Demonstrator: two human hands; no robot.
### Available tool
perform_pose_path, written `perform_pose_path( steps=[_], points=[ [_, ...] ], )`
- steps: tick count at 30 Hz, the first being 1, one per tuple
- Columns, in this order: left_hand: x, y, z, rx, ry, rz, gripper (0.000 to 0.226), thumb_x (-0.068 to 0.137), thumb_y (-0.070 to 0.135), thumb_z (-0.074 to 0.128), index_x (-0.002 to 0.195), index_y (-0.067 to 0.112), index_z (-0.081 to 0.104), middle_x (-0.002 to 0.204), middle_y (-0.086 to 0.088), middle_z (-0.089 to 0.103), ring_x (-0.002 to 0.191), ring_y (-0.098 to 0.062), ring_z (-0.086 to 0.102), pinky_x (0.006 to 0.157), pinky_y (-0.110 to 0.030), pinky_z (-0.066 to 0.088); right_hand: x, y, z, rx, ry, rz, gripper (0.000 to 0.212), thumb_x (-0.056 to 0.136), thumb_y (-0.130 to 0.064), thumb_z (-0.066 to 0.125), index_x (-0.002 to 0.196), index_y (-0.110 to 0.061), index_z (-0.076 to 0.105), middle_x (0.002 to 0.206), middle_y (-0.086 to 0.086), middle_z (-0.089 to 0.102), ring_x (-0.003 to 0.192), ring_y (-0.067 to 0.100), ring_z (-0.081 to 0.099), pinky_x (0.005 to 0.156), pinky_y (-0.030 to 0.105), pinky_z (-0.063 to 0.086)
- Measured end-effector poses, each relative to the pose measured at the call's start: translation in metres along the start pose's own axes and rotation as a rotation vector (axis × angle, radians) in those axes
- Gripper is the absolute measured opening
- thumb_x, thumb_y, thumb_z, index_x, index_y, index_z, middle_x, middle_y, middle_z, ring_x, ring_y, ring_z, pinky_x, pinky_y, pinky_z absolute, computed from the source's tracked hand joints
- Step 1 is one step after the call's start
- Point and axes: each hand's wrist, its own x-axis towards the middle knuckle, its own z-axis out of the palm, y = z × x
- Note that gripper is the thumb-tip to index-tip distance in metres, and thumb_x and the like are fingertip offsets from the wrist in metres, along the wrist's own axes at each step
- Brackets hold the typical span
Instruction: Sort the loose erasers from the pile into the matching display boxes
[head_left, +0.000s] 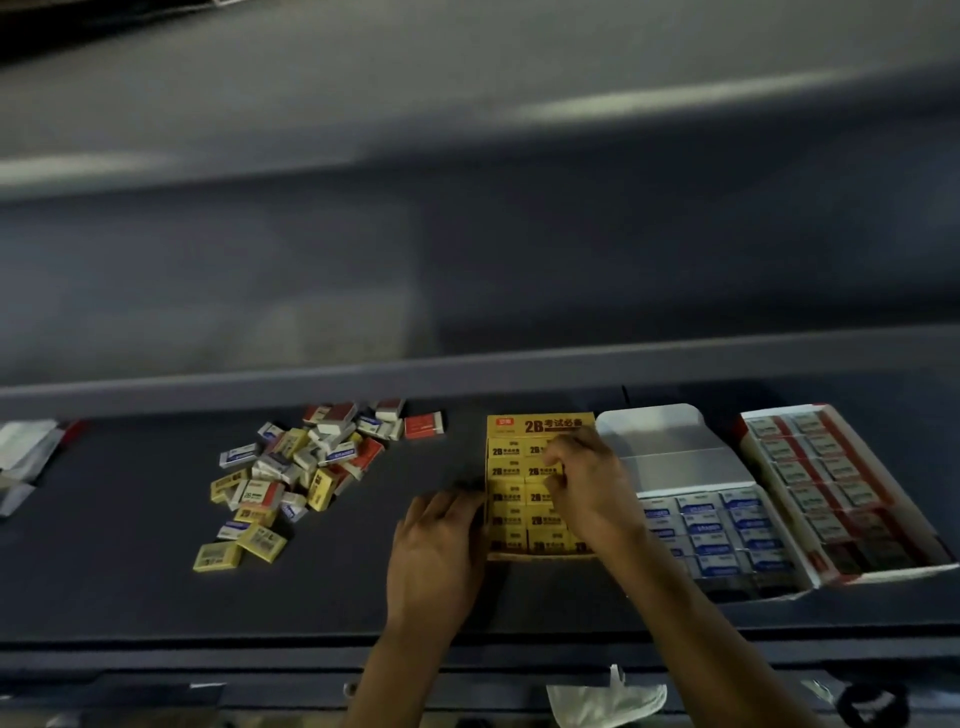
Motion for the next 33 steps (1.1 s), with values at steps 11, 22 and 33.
perform_pose_path(
  steps=[11, 22, 33],
  points=[
    [0.007, -0.045, -0.022, 0.006, 0.076, -0.044, 0.032, 0.076, 0.017, 0.074, 0.107, 0.016, 0.064, 0.100, -0.007, 0.066, 0.088, -0.027, 0.062, 0.069, -0.038, 0.055, 0.013, -0.042, 0.008, -0.052, 0.022, -0.096, 0.020, 0.089, -0.027, 0.057, 0.109, -0.023, 0.062, 0.113, -0.004, 0.055, 0.110, 0.015, 0.049, 0.083, 0.023, 0.041],
    [0.008, -0.155, -0.061, -0.076, 0.420, -0.601, 0.057, 0.085, 0.044, 0.057, 0.121, 0.000, 0.052, 0.120, -0.027, 0.051, 0.112, -0.045, 0.045, 0.085, -0.055, 0.043, 0.069, -0.109, 0.060, 0.044, -0.037, -0.155, 0.051, 0.086, -0.041, 0.060, 0.131, -0.020, 0.046, 0.133, 0.003, 0.044, 0.121, 0.026, 0.039, 0.100, 0.036, 0.037],
    [0.016, -0.224, -0.054, -0.190, 0.145, -0.580, 0.087, 0.075, 0.081, 0.020, 0.139, 0.024, 0.038, 0.130, -0.008, 0.055, 0.118, -0.030, 0.051, 0.099, -0.051, 0.040, 0.136, -0.164, 0.082, 0.061, -0.305, -0.178, 0.080, 0.082, -0.068, 0.046, 0.146, -0.025, 0.023, 0.154, -0.001, 0.019, 0.141, 0.024, 0.013, 0.110, 0.050, 0.018]
  ],
)
